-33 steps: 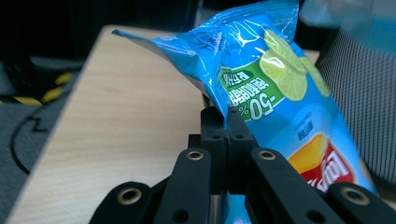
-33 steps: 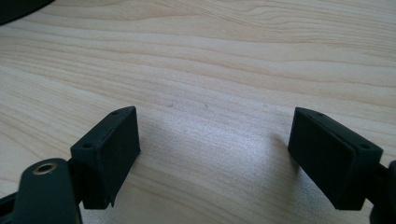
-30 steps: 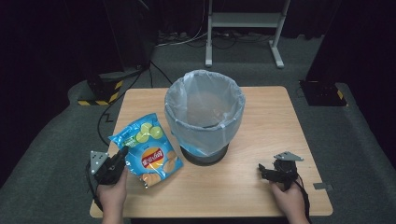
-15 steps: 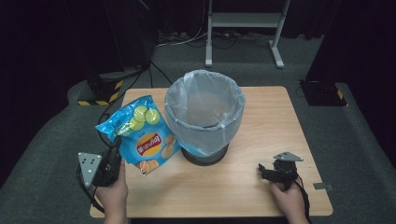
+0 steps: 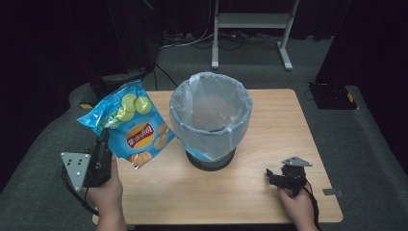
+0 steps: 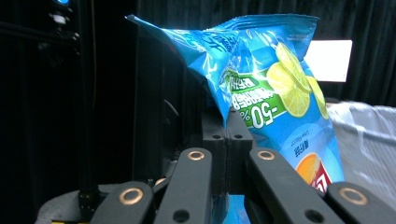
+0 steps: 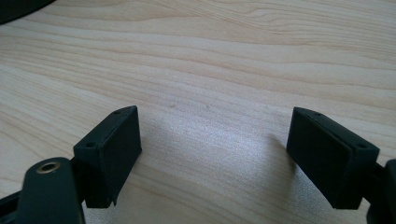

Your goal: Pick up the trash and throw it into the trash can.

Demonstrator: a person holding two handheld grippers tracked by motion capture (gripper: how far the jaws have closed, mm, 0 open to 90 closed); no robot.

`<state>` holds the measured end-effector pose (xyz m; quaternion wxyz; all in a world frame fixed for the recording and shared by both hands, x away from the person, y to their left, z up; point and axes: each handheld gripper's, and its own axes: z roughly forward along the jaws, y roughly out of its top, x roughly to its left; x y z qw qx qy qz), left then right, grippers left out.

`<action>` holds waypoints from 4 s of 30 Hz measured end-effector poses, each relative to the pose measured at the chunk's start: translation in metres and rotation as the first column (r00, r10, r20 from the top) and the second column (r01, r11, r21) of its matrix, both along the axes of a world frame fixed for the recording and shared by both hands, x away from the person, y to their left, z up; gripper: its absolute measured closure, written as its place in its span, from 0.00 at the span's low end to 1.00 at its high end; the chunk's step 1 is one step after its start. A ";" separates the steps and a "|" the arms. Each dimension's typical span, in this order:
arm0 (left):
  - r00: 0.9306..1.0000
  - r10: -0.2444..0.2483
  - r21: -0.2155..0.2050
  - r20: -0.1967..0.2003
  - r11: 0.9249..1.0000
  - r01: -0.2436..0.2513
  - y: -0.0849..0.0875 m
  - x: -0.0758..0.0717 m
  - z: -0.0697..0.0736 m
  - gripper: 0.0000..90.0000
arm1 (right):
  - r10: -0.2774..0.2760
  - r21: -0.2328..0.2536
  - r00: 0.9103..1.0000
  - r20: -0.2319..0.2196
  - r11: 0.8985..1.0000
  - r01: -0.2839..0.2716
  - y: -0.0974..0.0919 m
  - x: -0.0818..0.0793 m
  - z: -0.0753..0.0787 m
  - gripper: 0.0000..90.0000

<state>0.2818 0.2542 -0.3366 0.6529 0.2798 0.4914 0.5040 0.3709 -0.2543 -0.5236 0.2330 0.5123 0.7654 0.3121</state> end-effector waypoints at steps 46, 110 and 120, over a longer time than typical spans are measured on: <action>0.954 -0.190 0.133 0.231 0.978 0.162 -0.113 0.047 0.119 0.99 | 0.002 -0.006 1.000 0.007 1.000 -0.002 0.001 -0.001 0.000 0.20; 0.948 -0.299 0.036 -0.110 0.952 0.305 -0.090 0.063 0.004 0.74 | 0.011 -0.012 1.000 0.013 1.000 -0.011 0.001 -0.002 0.000 0.23; 0.920 -0.276 0.051 -0.279 0.952 0.301 -0.079 0.061 -0.054 0.87 | 0.016 -0.009 1.000 0.012 1.000 -0.016 0.001 -0.002 0.000 0.23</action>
